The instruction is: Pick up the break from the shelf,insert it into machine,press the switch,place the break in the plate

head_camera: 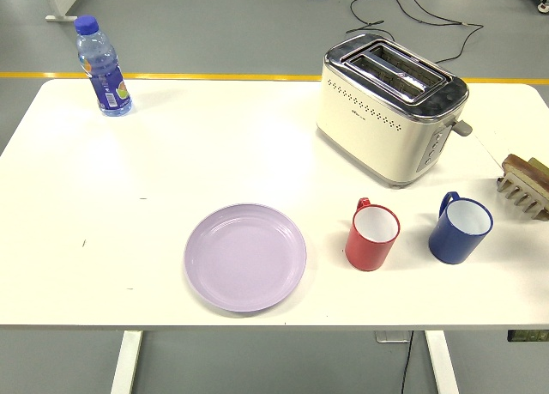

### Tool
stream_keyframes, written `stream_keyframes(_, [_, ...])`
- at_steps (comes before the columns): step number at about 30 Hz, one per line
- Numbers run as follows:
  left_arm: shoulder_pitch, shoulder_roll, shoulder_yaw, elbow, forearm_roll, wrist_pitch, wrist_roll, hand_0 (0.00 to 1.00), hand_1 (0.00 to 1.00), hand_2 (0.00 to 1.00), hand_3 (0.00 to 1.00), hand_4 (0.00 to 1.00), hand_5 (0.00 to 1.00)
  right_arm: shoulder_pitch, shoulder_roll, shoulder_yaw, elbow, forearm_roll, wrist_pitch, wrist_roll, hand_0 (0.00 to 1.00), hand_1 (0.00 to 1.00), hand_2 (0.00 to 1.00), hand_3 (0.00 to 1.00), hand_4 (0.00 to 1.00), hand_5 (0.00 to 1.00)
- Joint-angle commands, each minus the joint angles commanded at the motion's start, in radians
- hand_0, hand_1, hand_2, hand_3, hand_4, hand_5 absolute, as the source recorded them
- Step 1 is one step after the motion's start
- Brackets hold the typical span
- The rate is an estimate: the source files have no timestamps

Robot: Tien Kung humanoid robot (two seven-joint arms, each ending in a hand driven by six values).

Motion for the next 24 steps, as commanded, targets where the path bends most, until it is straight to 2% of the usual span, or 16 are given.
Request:
stream_keyframes(3, [-0.001, 0.0, 0.0, 0.0, 0.002, 0.001, 0.001, 0.736, 0.765, 0.81, 0.783, 0.524, 0.998, 0.011, -0.005, -0.017, -0.001, -0.052, -0.002, -0.006, 0.997, 0.907, 0.967, 0.985, 0.875, 0.06])
stream_keyframes(10, [-0.002, 0.001, 0.0, 0.0, 0.009, 0.008, 0.002, 0.736, 0.762, 0.807, 0.781, 0.525, 0.998, 0.089, -0.029, -0.133, -0.045, -0.39, 0.027, -0.072, 0.994, 0.904, 0.96, 0.983, 0.889, 0.082])
stream_keyframes(14, [-0.003, 0.001, 0.005, 0.0, 0.008, 0.011, 0.003, 0.735, 0.756, 0.805, 0.778, 0.525, 0.998, 0.121, -0.036, -0.173, -0.081, -0.593, 0.019, -0.108, 0.991, 0.902, 0.96, 0.978, 0.889, 0.098])
stream_keyframes(24, [-0.003, 0.001, 0.008, 0.0, 0.008, 0.015, 0.004, 0.733, 0.753, 0.801, 0.777, 0.525, 0.998, 0.164, -0.053, -0.213, -0.114, -0.633, -0.034, -0.161, 0.989, 0.894, 0.959, 0.959, 0.878, 0.105])
